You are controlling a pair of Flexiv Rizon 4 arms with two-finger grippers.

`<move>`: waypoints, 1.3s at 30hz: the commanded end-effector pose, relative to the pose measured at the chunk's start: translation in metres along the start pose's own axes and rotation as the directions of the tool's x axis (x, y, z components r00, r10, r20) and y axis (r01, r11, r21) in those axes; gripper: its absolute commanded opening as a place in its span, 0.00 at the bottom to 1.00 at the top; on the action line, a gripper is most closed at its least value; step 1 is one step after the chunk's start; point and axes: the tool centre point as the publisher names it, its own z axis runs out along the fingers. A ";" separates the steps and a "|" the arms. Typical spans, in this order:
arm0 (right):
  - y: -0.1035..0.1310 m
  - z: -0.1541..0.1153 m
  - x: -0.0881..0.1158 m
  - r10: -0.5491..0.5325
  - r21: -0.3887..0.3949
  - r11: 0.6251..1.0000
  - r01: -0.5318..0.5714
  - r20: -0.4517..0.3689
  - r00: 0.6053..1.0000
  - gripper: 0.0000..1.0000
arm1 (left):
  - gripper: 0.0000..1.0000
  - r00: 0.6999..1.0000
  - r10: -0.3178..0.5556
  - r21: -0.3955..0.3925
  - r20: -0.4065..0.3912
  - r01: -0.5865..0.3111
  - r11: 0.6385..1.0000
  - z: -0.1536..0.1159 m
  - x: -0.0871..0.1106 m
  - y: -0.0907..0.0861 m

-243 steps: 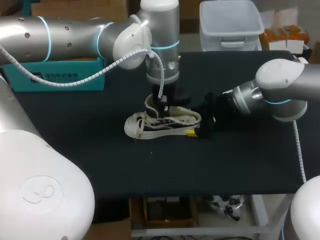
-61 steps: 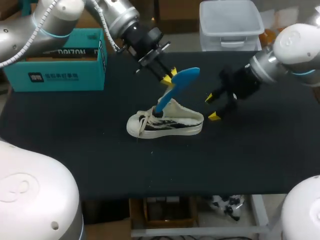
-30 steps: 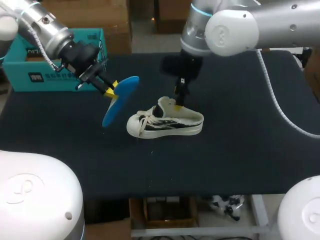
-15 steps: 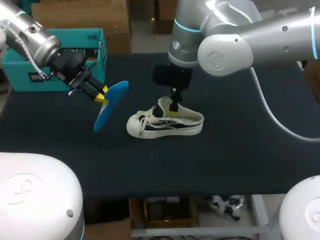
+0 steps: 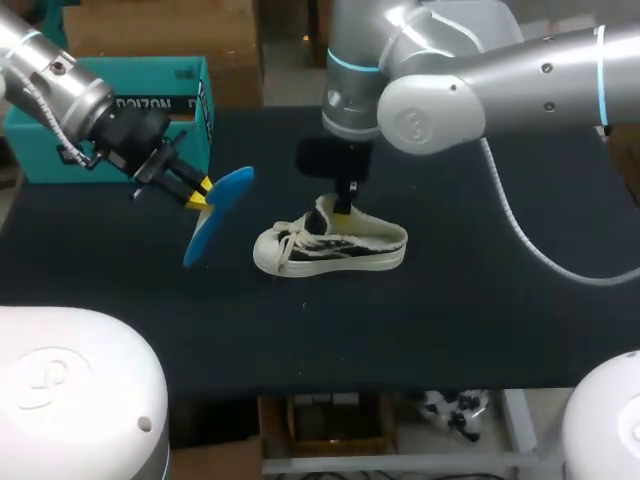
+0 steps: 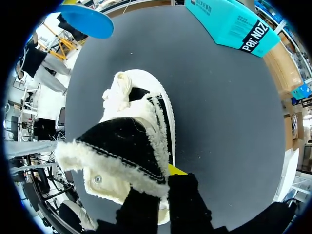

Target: Open the shoe tongue, take the insole out of the shoe, put the insole back into the shoe, and pack the shoe into the shoebox

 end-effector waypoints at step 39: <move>0.022 -0.021 0.058 0.820 -0.355 0.458 -0.815 -0.184 0.542 0.00 | 0.00 0.857 0.373 0.202 -0.356 -0.319 0.926 0.016 -0.120 -0.051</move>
